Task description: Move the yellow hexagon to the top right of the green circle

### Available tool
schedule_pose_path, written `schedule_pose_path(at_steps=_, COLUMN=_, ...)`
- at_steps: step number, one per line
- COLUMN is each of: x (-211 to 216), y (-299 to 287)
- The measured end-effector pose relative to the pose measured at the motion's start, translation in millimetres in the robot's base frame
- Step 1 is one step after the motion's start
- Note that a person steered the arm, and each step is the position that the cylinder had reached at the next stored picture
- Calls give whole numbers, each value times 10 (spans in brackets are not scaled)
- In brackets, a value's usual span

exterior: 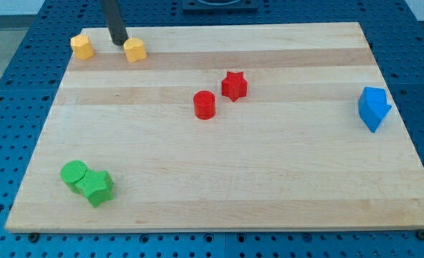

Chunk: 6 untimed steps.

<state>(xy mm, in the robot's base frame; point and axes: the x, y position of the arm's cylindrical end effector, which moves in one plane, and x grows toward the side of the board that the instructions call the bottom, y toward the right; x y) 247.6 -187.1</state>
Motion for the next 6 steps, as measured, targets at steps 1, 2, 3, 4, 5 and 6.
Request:
schedule_pose_path(at_steps=1, x=351, y=403)
schedule_pose_path(at_steps=2, x=693, y=587)
schedule_pose_path(at_steps=3, x=765, y=477)
schedule_pose_path(at_steps=4, x=971, y=342)
schedule_pose_path(at_steps=5, x=1178, y=409)
schedule_pose_path(at_steps=6, x=1287, y=709)
